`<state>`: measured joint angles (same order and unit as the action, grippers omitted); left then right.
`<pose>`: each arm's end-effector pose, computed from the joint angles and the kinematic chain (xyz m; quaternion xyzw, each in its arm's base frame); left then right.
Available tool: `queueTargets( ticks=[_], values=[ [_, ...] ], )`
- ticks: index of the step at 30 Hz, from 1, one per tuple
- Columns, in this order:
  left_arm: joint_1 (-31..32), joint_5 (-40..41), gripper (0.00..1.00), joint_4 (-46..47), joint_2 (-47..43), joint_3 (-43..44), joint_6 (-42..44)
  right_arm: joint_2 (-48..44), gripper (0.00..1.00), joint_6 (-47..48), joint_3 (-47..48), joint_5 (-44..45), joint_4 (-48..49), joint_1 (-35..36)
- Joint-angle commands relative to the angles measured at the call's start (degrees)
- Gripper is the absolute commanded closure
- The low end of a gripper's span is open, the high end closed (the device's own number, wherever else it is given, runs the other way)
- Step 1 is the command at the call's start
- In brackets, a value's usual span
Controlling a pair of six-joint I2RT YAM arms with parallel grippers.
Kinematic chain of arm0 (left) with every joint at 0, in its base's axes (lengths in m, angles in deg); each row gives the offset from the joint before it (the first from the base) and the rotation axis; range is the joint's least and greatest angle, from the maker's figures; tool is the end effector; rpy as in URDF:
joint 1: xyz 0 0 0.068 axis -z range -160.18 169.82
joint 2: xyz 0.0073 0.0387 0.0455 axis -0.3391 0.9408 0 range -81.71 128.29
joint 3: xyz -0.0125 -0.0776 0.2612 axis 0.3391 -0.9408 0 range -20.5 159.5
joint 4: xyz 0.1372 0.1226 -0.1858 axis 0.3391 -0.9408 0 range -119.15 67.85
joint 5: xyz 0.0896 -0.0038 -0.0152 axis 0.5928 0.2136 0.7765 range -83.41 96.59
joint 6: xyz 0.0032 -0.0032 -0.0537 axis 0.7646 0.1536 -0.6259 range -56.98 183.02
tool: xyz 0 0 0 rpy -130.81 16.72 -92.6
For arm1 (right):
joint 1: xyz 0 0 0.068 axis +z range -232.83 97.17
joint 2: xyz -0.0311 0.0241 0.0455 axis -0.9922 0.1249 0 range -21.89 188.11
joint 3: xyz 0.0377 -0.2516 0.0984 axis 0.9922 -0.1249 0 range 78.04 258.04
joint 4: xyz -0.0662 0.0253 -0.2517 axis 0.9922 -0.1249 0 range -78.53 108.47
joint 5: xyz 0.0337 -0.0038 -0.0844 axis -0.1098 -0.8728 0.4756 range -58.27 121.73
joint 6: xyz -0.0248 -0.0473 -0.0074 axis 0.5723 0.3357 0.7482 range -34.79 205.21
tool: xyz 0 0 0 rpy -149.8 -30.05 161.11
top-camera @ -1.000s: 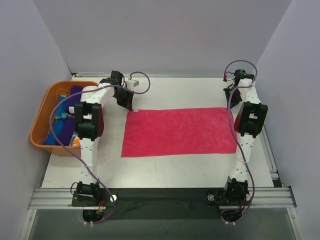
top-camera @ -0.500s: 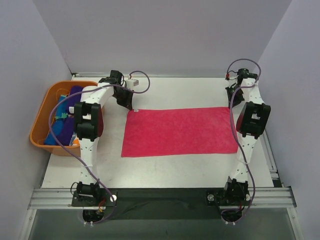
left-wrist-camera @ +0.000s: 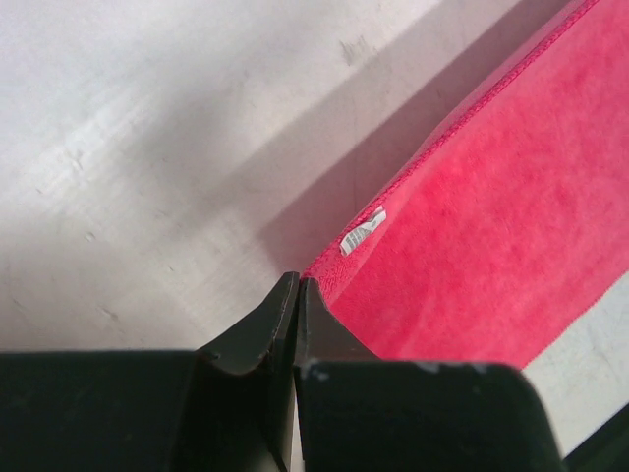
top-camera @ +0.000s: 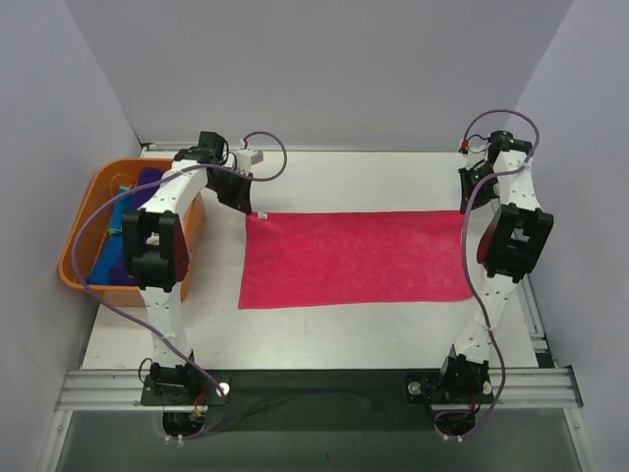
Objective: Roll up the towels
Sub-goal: Fold the towel
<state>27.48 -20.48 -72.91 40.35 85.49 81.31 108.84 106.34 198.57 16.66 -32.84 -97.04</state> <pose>0.4476 -0.0765 0.2299 0.2596 0.9176 -0.2102 0.2156 0.4829 -0.1128 0.2339 -0.0902 0.9572 0.0469 0.2710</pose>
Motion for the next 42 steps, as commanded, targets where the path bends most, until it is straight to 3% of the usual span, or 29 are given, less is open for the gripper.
queueTargets(
  ticks=[1,9,19,29,42],
  values=[
    [-1.33,-2.64,1.00,-3.46,-6.47,-5.34,2.98,-4.96,1.00,2.43,-2.92,-2.50,-7.91,-2.21],
    [-1.86,-1.15,1.00,-5.58,-8.07,-14.59,5.10,-5.06,1.00,6.73,-9.61,-2.33,-12.85,-3.54],
    [-1.86,0.53,1.00,-8.65,1.34,-6.86,3.34,2.68,1.00,9.02,-5.58,1.01,-16.27,-3.10],
    [-1.07,-2.37,1.00,-16.28,-4.19,-0.61,5.35,-4.34,1.00,10.25,-2.93,0.66,-17.86,-2.39],
    [-0.98,-0.62,1.00,-14.46,-13.43,-20.73,13.44,-9.63,1.00,15.17,-20.15,2.24,-14.71,-4.41]
  ],
)
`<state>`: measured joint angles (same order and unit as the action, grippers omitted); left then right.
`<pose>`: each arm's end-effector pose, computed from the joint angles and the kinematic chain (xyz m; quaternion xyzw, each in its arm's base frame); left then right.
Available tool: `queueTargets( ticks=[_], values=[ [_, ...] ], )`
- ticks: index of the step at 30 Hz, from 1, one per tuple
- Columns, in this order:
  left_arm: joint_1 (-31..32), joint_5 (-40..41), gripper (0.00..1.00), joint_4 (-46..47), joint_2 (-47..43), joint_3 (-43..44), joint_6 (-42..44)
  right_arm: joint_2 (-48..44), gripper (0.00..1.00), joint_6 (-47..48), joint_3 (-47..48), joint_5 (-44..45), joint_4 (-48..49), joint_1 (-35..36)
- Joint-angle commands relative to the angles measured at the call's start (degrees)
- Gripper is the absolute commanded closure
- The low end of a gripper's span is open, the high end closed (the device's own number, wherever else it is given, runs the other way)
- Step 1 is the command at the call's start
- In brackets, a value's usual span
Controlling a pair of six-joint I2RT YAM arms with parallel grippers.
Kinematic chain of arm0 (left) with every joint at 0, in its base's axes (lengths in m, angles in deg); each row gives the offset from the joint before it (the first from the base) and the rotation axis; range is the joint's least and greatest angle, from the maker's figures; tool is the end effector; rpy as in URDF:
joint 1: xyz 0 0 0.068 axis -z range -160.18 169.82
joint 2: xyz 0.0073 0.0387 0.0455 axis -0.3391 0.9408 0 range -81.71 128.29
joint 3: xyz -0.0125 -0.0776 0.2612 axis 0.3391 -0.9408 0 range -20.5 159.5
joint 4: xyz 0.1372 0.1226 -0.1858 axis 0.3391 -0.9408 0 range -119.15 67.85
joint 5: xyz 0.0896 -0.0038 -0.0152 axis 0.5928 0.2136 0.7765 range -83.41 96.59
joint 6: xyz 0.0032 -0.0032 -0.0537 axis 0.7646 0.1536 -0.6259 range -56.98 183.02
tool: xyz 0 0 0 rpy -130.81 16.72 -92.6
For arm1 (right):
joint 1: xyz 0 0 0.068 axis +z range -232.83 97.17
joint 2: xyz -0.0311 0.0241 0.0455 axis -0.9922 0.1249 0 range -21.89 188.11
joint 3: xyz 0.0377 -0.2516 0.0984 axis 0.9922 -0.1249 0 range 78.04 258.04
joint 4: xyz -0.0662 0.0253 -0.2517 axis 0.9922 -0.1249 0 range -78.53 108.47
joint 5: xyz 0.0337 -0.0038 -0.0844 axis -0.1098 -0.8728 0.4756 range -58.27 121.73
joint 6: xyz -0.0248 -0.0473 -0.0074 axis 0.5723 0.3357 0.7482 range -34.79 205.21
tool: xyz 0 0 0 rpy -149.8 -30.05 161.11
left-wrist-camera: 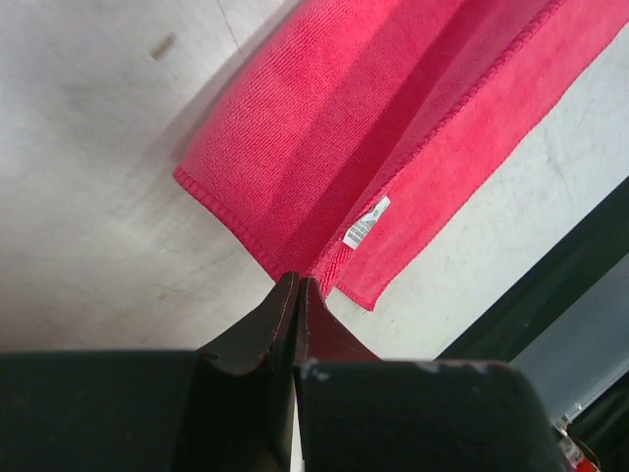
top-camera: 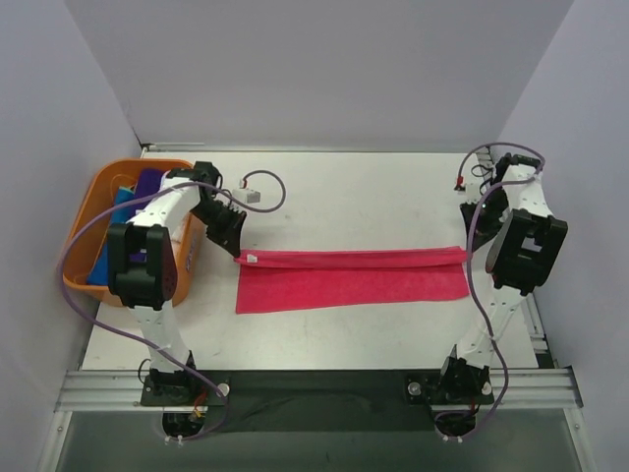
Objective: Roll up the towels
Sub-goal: Fold the towel
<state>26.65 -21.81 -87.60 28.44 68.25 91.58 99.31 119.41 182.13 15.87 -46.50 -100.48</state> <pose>0.3621 -0.0604 0.2227 0.3009 0.9212 -0.2358 0.0723 0.4065 -0.1192 0.2173 -0.1516 0.9764 0.0938 0.1217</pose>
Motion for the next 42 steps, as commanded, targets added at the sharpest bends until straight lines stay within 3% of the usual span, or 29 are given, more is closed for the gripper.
queueTargets(
  ticks=[1,6,14,24,30,42],
  values=[
    [-0.06,1.07,1.00,1.02,-1.34,-4.80,3.17,0.34,1.00,1.84,-4.59,3.11,-0.43,-0.90],
    [0.20,1.95,1.00,6.82,0.15,-9.46,0.98,3.15,1.00,0.61,-7.32,3.29,1.95,-0.81],
    [1.61,1.51,1.00,10.08,0.07,-9.39,-2.36,2.72,1.00,0.26,-7.42,3.02,1.95,-0.46],
    [1.70,-1.03,1.00,5.25,-10.20,-10.17,0.53,-3.60,1.00,1.93,-5.04,2.85,-1.39,-0.98],
    [2.40,-0.95,1.00,2.34,-13.47,-16.75,4.58,-3.53,1.00,2.55,-7.41,2.76,-0.25,-0.98],
    [4.95,0.72,1.00,13.07,-8.47,-24.15,-1.31,1.40,1.00,0.35,-6.10,-0.31,4.50,0.07]
  ],
)
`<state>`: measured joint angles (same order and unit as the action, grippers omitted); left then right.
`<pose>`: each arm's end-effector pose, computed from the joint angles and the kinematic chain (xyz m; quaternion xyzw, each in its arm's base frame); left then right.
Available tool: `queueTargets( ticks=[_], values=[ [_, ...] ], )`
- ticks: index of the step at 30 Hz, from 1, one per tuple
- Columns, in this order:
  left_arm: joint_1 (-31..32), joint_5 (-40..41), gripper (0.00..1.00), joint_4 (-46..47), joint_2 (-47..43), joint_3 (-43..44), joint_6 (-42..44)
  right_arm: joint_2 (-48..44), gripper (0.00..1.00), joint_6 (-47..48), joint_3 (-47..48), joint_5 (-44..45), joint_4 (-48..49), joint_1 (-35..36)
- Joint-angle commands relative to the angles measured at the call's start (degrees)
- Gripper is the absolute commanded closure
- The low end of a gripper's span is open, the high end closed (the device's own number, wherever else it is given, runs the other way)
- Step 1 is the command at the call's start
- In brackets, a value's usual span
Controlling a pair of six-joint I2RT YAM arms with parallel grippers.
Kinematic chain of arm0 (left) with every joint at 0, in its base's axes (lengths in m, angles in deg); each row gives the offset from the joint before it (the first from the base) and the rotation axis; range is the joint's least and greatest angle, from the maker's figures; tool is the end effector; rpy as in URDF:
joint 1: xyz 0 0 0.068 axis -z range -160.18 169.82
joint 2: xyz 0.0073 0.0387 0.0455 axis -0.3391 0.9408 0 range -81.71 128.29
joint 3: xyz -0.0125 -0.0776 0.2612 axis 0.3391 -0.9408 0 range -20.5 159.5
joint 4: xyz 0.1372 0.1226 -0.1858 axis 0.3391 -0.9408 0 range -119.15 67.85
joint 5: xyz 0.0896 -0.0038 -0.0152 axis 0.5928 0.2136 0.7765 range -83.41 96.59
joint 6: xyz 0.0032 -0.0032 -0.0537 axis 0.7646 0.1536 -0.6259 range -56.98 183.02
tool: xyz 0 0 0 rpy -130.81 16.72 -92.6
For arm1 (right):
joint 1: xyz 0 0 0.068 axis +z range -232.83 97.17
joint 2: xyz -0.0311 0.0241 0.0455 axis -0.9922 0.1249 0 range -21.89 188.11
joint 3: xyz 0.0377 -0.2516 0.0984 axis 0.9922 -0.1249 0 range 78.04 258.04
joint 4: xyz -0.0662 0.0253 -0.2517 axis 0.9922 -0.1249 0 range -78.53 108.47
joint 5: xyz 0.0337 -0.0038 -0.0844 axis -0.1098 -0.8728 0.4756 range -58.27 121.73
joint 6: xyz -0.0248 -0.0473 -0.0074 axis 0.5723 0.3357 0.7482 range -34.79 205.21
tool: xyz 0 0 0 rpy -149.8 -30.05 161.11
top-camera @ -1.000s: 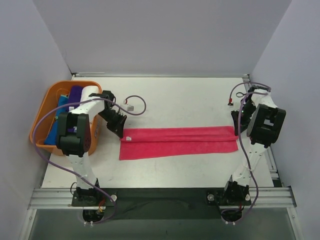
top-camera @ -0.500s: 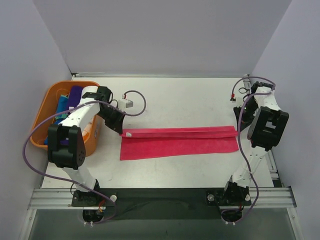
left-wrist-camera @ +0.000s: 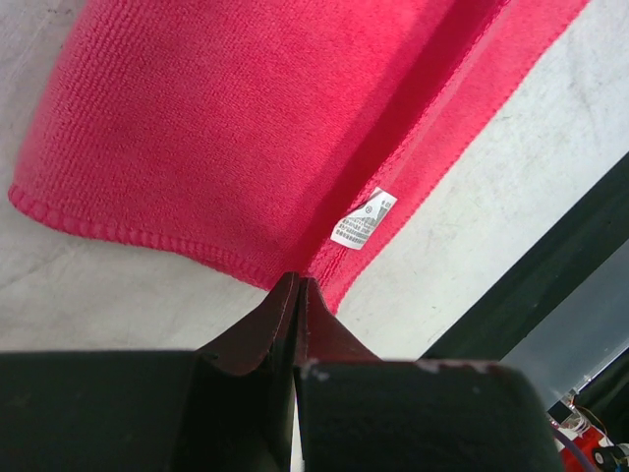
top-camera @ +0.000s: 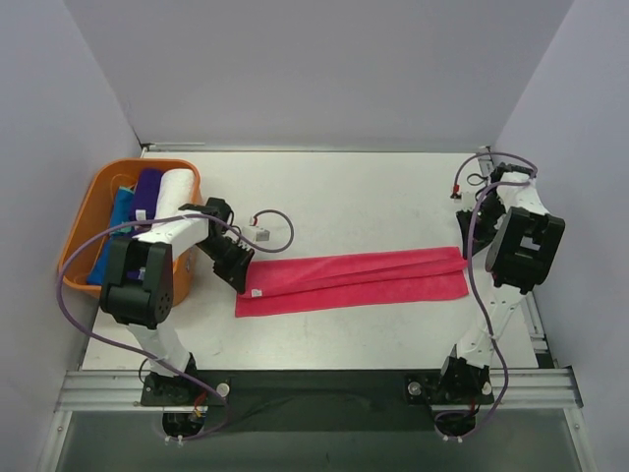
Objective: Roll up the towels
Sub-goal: Fold the towel
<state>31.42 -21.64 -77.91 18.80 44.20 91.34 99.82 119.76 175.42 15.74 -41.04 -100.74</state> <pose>0.2896 -0.0766 0.1731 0.3278 0.9126 -0.2432 0.0223 0.4011 -0.1194 0.1841 -0.1505 0.9774 0.1010 0.1091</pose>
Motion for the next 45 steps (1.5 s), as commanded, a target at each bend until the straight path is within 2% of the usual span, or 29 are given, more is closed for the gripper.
queueTargets(
  ticks=[1,7,17,30,39,45],
  values=[
    [0.10,0.63,1.00,3.91,1.53,0.07,-1.42,0.72,1.00,0.61,0.01,0.08,-0.96,0.42],
    [0.10,0.81,1.00,3.91,1.62,1.30,-1.69,-2.17,1.00,2.46,-2.20,0.34,-1.40,0.34],
    [0.09,0.89,1.00,1.01,-3.04,3.06,-0.28,-7.62,1.00,5.79,-4.65,-1.33,-2.81,-0.11],
    [0.09,0.72,1.00,0.92,-2.42,1.30,0.60,-7.01,1.00,9.93,-11.60,-0.98,-1.49,-0.72],
    [-0.34,1.68,1.00,2.42,-2.95,0.51,0.86,-6.31,1.00,10.28,-10.91,0.26,0.00,-2.30],
    [-0.78,0.72,1.00,0.76,-5.85,3.84,1.30,-8.59,1.00,10.19,-8.97,-0.36,-0.52,-3.18]
  ],
)
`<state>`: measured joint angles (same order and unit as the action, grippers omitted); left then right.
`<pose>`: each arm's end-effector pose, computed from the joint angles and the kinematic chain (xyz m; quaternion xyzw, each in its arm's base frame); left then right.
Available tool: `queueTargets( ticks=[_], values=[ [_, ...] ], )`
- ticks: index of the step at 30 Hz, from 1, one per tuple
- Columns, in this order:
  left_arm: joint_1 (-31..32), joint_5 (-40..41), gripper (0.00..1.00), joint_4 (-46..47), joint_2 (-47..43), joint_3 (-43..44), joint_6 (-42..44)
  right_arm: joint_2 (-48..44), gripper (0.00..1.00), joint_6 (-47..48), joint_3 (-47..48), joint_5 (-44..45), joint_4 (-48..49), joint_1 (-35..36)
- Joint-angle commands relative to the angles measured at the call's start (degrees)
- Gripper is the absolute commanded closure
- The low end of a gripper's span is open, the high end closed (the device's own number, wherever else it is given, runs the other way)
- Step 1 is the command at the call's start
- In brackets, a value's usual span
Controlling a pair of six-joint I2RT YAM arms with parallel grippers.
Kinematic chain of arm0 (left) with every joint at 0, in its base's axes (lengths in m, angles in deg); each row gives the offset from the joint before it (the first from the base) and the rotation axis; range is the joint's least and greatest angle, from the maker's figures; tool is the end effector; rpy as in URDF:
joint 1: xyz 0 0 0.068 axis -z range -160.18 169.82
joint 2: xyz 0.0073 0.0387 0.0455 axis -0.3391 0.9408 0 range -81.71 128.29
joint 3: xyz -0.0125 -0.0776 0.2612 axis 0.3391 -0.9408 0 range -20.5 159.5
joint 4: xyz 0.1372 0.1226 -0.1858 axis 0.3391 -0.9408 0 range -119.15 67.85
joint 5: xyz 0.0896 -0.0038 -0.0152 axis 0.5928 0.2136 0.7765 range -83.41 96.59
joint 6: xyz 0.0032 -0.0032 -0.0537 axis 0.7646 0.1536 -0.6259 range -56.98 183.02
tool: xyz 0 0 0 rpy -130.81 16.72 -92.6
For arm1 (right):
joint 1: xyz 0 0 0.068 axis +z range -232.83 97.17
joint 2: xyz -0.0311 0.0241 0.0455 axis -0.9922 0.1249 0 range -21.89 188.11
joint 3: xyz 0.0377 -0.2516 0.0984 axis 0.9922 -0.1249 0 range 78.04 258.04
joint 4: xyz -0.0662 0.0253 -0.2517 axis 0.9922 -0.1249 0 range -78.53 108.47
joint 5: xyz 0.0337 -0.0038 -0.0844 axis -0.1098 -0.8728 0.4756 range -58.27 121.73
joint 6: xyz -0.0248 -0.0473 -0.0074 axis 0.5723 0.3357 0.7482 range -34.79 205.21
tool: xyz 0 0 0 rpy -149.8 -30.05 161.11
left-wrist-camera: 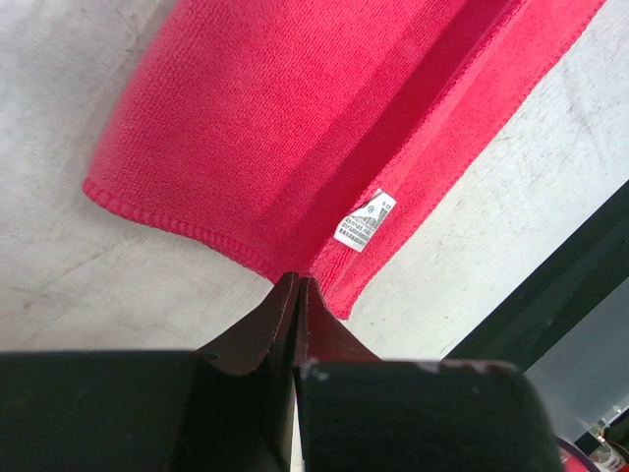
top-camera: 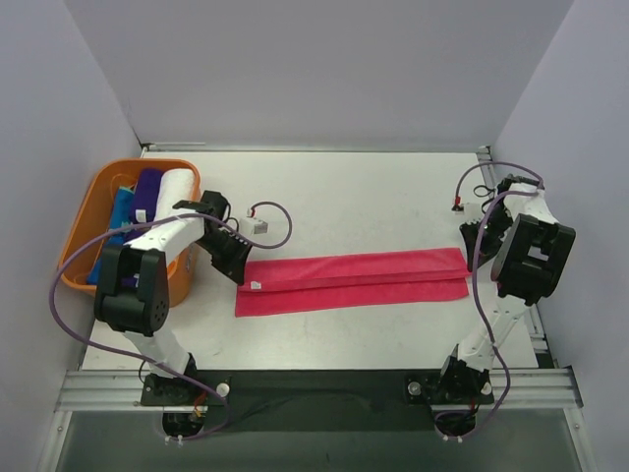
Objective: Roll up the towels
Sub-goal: Fold the towel
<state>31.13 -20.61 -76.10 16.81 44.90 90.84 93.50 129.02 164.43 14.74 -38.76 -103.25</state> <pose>0.2935 -0.0753 0.1855 0.3310 0.9136 -0.2291 0.0583 0.3632 -0.1242 0.1778 -0.2051 0.9670 0.1077 0.1060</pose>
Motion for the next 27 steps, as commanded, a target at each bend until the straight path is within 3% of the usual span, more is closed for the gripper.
queueTargets(
  ticks=[1,27],
  values=[
    [-0.50,-0.66,1.00,-1.50,-4.21,3.41,1.89,-2.63,1.00,1.19,1.94,0.47,-3.14,-0.67],
    [-0.68,-7.34,1.00,-9.94,-5.88,2.97,6.46,-0.61,1.00,1.36,2.29,-0.50,-4.82,-1.64]
  ],
)
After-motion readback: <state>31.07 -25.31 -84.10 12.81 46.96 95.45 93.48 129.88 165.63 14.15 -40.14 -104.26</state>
